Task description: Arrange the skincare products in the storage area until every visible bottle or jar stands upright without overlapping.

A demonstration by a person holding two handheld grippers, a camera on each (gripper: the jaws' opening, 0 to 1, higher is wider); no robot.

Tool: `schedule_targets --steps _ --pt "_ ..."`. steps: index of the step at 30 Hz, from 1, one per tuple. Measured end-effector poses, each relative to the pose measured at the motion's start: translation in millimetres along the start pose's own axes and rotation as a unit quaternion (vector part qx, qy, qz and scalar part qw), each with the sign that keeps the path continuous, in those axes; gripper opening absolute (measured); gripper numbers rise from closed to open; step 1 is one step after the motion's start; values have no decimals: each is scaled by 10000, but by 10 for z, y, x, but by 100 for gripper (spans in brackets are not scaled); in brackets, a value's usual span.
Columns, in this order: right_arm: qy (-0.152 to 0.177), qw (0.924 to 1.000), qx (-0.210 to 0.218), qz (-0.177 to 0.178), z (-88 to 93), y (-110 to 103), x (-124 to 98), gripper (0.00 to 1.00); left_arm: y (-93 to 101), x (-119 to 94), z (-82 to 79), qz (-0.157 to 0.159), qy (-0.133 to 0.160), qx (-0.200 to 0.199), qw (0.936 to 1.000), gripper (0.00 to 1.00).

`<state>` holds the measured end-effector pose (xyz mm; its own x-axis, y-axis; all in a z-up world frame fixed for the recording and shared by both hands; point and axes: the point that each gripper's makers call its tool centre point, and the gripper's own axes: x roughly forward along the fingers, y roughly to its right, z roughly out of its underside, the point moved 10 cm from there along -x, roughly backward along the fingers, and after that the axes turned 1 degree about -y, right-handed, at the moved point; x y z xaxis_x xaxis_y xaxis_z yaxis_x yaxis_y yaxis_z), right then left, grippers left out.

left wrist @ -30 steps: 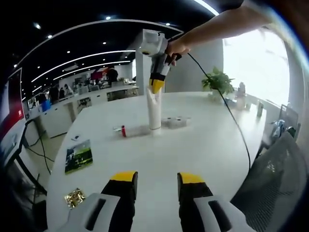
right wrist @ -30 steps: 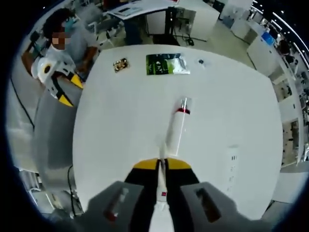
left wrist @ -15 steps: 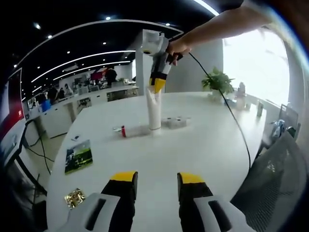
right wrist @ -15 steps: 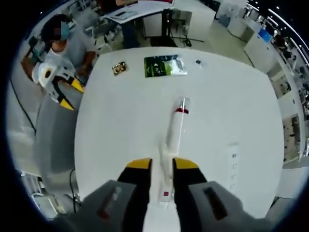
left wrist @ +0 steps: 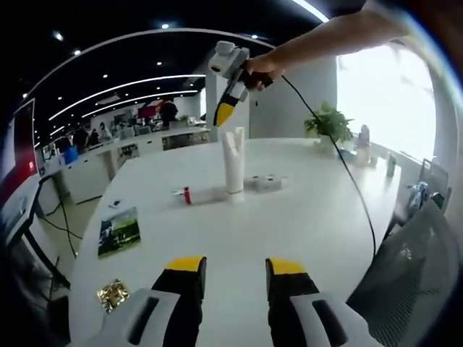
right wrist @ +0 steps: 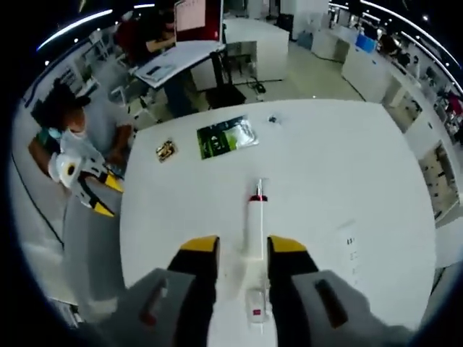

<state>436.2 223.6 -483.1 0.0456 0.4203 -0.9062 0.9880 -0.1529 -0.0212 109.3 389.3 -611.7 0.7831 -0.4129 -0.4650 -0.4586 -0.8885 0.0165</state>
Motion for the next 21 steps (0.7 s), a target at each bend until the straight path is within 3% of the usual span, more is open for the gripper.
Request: schedule_targets --steps 5,9,16,19,21 --pt "-346 9992 -145 121 -145 72 160 29 -69 -12 12 -149 10 -219 9996 34" --pt "-894 9955 -275 180 -300 86 328 33 -75 -13 18 -206 -8 -227 9995 34" --pt "-1335 9899 -464 75 -592 157 959 35 -118 -31 25 -367 10 -272 9990 34" --pt "-1544 9869 -469 4 -596 161 1074 35 -134 -29 39 -446 -66 -295 9985 34" --pt "-1771 9834 -393 -58 -601 214 1273 35 -148 -25 56 -542 -144 -274 9980 35"
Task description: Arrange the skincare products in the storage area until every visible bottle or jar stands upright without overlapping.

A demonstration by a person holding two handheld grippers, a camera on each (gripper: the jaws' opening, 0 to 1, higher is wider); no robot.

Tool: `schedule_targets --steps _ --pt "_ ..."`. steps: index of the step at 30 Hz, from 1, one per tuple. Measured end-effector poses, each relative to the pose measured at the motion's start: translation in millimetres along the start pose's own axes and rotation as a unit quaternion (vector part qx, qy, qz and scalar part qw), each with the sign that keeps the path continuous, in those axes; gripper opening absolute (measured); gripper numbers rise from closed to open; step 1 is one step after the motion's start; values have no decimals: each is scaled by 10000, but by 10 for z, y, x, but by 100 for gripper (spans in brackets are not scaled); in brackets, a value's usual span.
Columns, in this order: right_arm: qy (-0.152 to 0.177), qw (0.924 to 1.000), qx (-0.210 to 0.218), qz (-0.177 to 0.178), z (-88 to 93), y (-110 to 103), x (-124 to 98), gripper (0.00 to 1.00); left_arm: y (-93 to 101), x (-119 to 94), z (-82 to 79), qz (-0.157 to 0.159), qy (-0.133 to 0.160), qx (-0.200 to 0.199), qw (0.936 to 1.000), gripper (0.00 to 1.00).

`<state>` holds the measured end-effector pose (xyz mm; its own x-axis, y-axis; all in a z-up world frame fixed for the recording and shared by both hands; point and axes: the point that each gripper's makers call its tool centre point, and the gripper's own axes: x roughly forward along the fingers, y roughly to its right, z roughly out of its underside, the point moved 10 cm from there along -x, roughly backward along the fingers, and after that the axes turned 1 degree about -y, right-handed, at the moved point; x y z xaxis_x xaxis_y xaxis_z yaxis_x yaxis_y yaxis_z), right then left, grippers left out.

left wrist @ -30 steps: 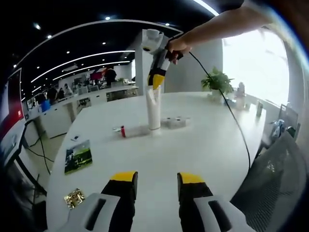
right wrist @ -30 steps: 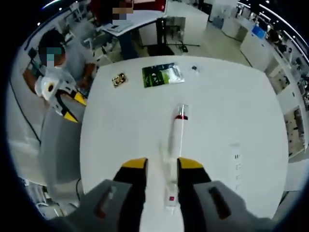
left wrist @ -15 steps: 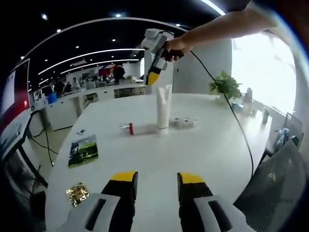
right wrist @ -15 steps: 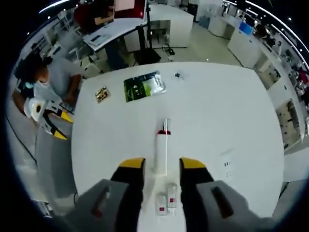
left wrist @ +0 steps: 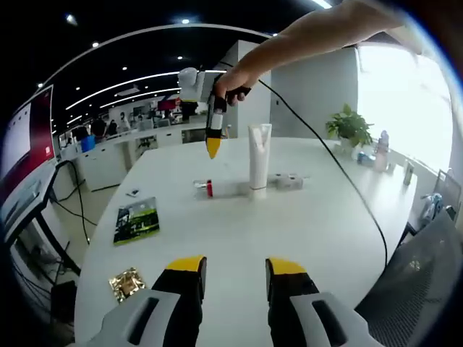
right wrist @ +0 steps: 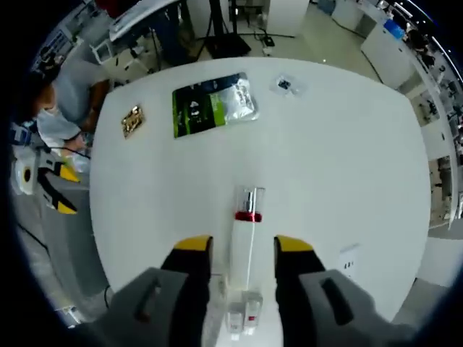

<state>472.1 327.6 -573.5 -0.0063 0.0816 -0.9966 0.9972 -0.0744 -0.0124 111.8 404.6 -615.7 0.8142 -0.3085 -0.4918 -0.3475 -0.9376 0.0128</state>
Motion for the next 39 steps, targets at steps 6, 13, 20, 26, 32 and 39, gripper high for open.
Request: schedule_targets --steps 6,13,20,26,32,39 --pt "-496 9987 100 -95 8 31 313 38 -38 -15 5 -171 -26 -57 9998 35" --pt "-689 9973 227 -145 -15 131 569 40 -24 -23 -8 -176 34 -4 9998 34" --pt "-968 9944 361 -232 36 143 739 42 -18 -24 -15 -144 42 -3 9999 33" --pt "-1107 9929 283 -334 52 111 999 39 -17 -12 -7 -99 -1 56 9999 33" --pt "-1520 9872 469 -112 -60 185 971 32 -48 -16 7 -186 -32 -20 9998 33" --pt "-1527 9874 407 57 -71 131 973 29 -48 -20 11 -200 -31 -26 9998 33"
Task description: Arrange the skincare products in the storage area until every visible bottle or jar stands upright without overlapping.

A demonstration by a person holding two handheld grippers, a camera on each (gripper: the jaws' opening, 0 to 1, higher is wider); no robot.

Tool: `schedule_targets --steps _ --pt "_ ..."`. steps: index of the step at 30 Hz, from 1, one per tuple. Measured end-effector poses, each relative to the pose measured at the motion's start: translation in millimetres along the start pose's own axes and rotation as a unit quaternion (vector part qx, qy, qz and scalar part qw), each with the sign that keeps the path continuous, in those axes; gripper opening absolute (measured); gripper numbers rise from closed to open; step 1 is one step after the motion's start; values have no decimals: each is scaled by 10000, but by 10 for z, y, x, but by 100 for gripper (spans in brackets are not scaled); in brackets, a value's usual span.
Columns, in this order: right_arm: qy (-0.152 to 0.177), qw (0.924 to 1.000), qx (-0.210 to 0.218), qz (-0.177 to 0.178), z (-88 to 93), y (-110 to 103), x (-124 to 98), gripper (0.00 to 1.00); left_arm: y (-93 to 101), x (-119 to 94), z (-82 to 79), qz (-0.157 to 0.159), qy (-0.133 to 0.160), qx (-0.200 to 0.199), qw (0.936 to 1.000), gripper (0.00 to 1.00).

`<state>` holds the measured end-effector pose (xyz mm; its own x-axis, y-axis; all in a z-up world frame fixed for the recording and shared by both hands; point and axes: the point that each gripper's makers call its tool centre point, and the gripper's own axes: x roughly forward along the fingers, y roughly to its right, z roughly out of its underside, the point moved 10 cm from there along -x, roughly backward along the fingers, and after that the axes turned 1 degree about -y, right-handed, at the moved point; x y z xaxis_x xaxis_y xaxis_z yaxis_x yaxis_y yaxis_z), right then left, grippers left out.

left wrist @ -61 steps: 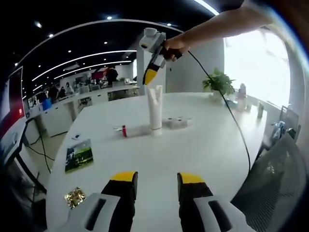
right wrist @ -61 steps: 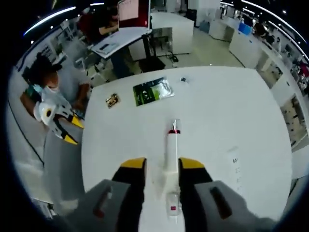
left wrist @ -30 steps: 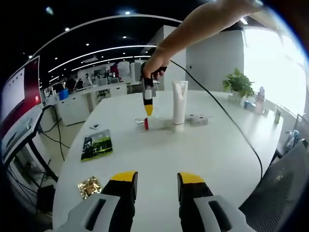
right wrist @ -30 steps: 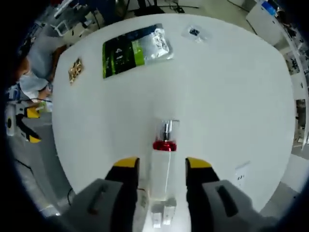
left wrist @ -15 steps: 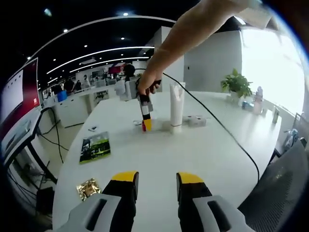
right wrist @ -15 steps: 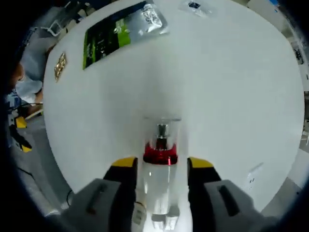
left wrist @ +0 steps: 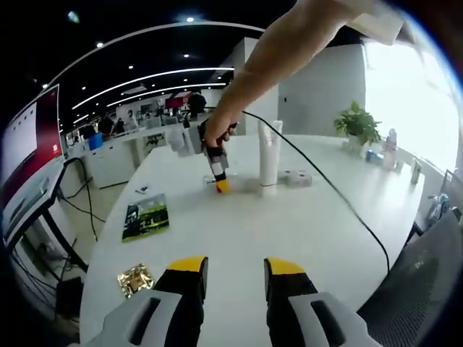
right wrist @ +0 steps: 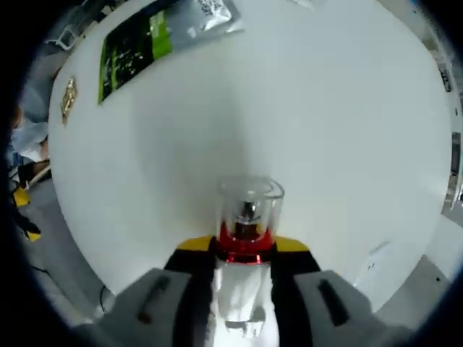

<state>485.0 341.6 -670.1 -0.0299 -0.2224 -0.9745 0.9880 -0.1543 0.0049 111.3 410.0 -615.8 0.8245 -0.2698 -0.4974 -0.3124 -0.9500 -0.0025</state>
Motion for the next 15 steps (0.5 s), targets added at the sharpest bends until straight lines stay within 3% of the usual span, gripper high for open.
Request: schedule_targets --steps 15 --pt "482 9988 -117 -9 110 -28 -52 27 13 -3 -3 9 -21 35 10000 32"
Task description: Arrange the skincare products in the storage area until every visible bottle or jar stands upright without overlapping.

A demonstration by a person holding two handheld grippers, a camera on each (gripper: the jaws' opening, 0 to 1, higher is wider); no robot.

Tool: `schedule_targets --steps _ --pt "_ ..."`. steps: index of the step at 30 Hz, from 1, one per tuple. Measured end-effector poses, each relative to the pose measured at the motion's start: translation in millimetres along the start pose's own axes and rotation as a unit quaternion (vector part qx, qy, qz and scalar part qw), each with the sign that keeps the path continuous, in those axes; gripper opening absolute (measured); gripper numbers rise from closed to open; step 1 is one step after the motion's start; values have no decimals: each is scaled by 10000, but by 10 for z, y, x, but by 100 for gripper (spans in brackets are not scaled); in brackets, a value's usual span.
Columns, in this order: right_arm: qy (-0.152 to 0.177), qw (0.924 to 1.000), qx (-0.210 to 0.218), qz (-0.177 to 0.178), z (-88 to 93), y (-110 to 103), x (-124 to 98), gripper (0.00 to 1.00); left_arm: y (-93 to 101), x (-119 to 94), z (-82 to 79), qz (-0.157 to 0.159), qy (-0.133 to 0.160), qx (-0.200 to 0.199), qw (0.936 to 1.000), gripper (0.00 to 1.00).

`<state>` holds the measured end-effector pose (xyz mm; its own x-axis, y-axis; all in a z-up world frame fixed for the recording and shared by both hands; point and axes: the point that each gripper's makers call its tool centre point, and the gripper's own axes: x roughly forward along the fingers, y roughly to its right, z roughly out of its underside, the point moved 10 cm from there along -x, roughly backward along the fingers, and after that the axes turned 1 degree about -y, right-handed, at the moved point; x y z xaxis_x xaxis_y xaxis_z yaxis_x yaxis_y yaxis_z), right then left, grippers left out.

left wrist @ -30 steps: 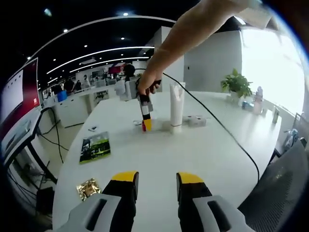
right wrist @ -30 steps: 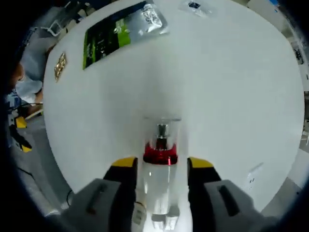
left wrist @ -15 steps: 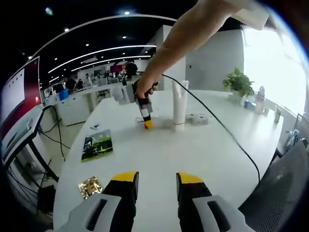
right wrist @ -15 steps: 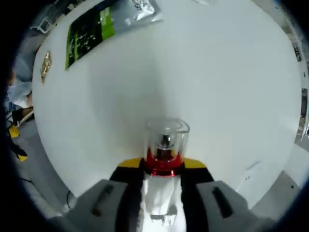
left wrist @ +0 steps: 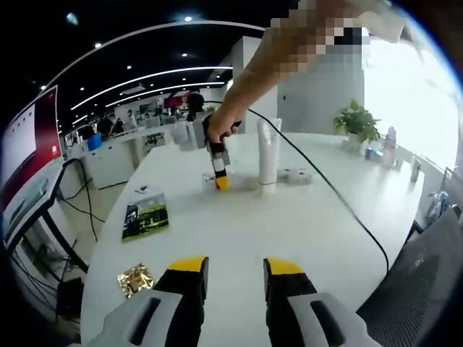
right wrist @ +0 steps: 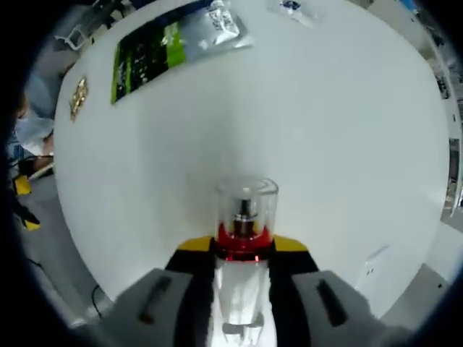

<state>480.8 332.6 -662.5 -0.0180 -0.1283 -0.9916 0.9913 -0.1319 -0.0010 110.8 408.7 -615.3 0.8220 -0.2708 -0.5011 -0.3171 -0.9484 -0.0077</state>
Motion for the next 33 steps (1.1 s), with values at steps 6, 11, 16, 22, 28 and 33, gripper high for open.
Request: schedule_targets --steps 6,11,16,22,28,33 --pt "262 9996 37 20 4 47 -158 27 5 1 0 22 -8 16 10000 32" --pt "462 9988 113 83 46 32 -348 27 4 1 -2 44 -7 0 10000 32" --pt "656 9976 179 149 90 73 -473 27 4 6 -1 80 4 33 10000 32" --pt "843 9962 146 171 179 21 -664 27 6 10 -3 114 23 50 9999 31" --pt "1014 9947 72 152 270 6 -762 26 17 20 4 173 -13 57 9998 31" --pt "1112 9937 11 129 312 30 -760 26 20 25 9 187 -39 45 9998 31"
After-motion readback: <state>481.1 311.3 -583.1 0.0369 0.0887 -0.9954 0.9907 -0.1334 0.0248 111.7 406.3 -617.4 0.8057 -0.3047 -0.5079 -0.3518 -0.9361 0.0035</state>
